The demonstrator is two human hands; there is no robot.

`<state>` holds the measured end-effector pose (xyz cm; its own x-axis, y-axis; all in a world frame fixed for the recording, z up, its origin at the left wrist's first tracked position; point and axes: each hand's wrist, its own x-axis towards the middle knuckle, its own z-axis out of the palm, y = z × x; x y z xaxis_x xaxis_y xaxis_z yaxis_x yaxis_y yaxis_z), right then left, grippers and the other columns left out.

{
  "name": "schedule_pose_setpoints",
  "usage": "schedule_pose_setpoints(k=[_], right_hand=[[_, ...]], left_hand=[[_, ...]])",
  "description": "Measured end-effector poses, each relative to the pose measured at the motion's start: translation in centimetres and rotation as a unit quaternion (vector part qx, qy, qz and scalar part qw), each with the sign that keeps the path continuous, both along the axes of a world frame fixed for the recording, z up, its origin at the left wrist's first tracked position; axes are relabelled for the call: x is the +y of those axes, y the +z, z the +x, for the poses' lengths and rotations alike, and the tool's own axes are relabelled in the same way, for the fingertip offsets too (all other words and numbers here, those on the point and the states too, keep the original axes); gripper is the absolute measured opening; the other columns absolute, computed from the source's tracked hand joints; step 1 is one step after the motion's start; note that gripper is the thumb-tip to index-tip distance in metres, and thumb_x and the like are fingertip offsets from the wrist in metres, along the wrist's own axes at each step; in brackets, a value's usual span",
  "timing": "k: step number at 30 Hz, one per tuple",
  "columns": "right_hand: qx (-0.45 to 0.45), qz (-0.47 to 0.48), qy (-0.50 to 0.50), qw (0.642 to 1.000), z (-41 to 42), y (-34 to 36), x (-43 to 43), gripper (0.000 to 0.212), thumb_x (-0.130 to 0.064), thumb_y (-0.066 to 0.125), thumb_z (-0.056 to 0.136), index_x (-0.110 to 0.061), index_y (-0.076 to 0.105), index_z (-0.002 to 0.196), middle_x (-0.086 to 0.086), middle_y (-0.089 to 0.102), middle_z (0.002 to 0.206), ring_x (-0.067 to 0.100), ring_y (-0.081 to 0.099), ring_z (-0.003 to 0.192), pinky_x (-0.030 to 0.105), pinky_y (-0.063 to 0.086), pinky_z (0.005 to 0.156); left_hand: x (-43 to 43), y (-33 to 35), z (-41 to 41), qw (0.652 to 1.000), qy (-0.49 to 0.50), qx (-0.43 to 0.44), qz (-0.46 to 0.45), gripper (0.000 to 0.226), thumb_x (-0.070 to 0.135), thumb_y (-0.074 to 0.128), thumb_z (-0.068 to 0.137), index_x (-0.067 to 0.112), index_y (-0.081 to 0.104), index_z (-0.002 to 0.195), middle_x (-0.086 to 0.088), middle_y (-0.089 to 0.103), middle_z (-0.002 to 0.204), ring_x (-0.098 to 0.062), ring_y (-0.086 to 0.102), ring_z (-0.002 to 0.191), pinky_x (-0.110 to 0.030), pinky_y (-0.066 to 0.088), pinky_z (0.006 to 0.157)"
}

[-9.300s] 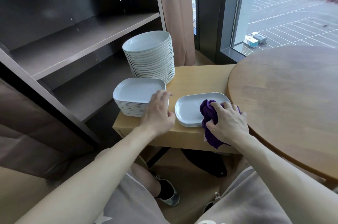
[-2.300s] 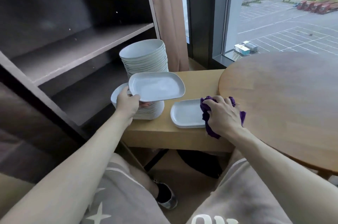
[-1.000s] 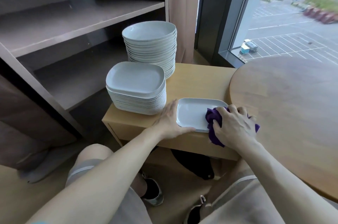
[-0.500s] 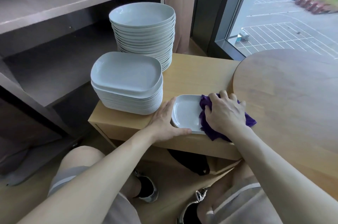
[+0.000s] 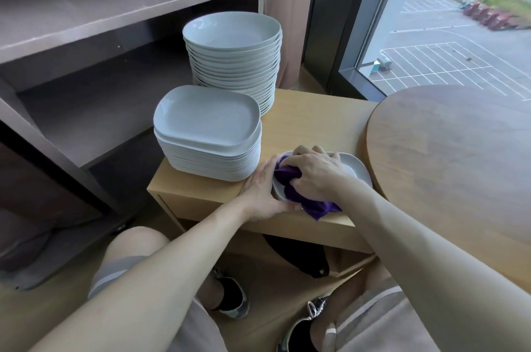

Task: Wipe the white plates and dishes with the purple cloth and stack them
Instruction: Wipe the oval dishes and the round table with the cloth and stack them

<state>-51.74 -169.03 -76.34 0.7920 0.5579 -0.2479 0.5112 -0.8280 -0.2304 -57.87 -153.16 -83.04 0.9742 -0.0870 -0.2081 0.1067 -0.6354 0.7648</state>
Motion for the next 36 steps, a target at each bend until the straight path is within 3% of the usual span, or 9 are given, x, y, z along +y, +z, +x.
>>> schedule_pose_setpoints(k=[4,6,12,19,22,25,30,33,36], right_hand=[[0.0,-0.02,0.019,1.0,-1.8,0.4,-0.4,0.038,-0.028,0.056,0.088,-0.041,0.06,0.123,-0.008,0.049,0.125,0.024,0.039,0.116,0.046,0.032,0.087],[-0.027,0.004,-0.008,1.0,-3.1,-0.3,-0.9,0.04,-0.031,0.052,0.091,-0.042,0.057,0.129,-0.008,0.049,0.126,0.024,0.038,0.116,0.044,0.027,0.085],[-0.078,0.022,-0.084,0.993,-4.4,-1.1,-3.6,0.032,-0.039,0.046,0.094,-0.036,0.058,0.123,-0.004,0.051,0.12,0.026,0.043,0.115,0.043,0.024,0.086],[-0.158,-0.137,-0.16,0.965,-2.6,-0.8,-7.1,0.037,-0.044,0.055,0.085,-0.027,0.061,0.118,0.006,0.051,0.126,0.034,0.042,0.123,0.053,0.033,0.099],[-0.159,-0.11,-0.19,0.963,-1.5,-1.2,-5.9,0.031,-0.038,0.053,0.086,-0.023,0.06,0.113,0.007,0.051,0.119,0.034,0.044,0.117,0.053,0.034,0.097],[-0.138,-0.066,-0.198,0.968,-0.3,-1.4,-4.4,0.028,-0.032,0.048,0.085,-0.023,0.057,0.11,0.007,0.051,0.12,0.034,0.045,0.114,0.053,0.033,0.094],[-0.129,-0.033,-0.174,0.976,0.3,-1.4,-1.8,0.032,-0.029,0.05,0.081,-0.022,0.06,0.111,0.005,0.05,0.12,0.033,0.044,0.114,0.054,0.031,0.096],[-0.123,-0.003,-0.111,0.986,-0.8,-1.3,0.5,0.034,-0.035,0.045,0.081,-0.025,0.062,0.109,0.001,0.051,0.119,0.03,0.044,0.11,0.052,0.031,0.093],[-0.093,0.025,-0.079,0.992,-1.6,-0.8,2.1,0.048,-0.045,0.029,0.074,-0.024,0.063,0.102,0.0,0.052,0.115,0.029,0.045,0.108,0.051,0.032,0.092]], left_hand=[[0.1,0.1,0.0,0.999,0.002,0.028,0.017,0.144,0.079,0.076,0.049,0.036,-0.003,0.162,0.01,0.007,0.17,-0.013,0.005,0.157,-0.039,0.014,0.126],[0.2,-0.2,-0.1,0.999,0.005,0.025,0.024,0.141,0.08,0.075,0.05,0.038,0.0,0.162,0.01,0.009,0.169,-0.012,0.006,0.157,-0.042,0.016,0.126],[0.0,0.1,-0.2,1.0,0.014,-0.012,0.01,0.123,0.086,0.08,0.051,0.048,0.022,0.153,0.016,0.04,0.149,-0.01,0.039,0.14,-0.044,0.038,0.116],[0.3,-0.1,-0.1,0.999,-0.001,0.004,0.034,0.131,0.071,0.082,0.063,0.034,0.005,0.163,0.01,0.013,0.169,-0.011,0.013,0.155,-0.044,0.018,0.127],[0.3,0.0,0.0,1.0,-0.001,0.009,0.026,0.128,0.065,0.085,0.066,0.036,0.005,0.162,0.011,0.014,0.168,-0.011,0.015,0.154,-0.045,0.02,0.126],[0.3,-0.1,0.0,1.0,-0.003,0.008,0.021,0.133,0.074,0.079,0.057,0.037,0.006,0.162,0.012,0.017,0.167,-0.012,0.018,0.153,-0.046,0.023,0.125],[0.0,-0.6,-0.3,0.999,0.014,-0.023,0.019,0.123,0.063,0.086,0.067,0.039,0.009,0.159,0.02,0.027,0.156,-0.008,0.027,0.146,-0.036,0.029,0.118],[-0.2,-0.4,-0.2,0.999,0.018,-0.044,-0.006,0.117,0.063,0.091,0.06,0.046,0.021,0.152,0.027,0.036,0.147,-0.002,0.036,0.138,-0.037,0.037,0.115],[-0.3,0.0,-0.2,0.999,0.018,-0.045,-0.01,0.129,0.067,0.092,0.054,0.038,0.021,0.157,0.017,0.036,0.156,-0.007,0.035,0.144,-0.041,0.035,0.119]])
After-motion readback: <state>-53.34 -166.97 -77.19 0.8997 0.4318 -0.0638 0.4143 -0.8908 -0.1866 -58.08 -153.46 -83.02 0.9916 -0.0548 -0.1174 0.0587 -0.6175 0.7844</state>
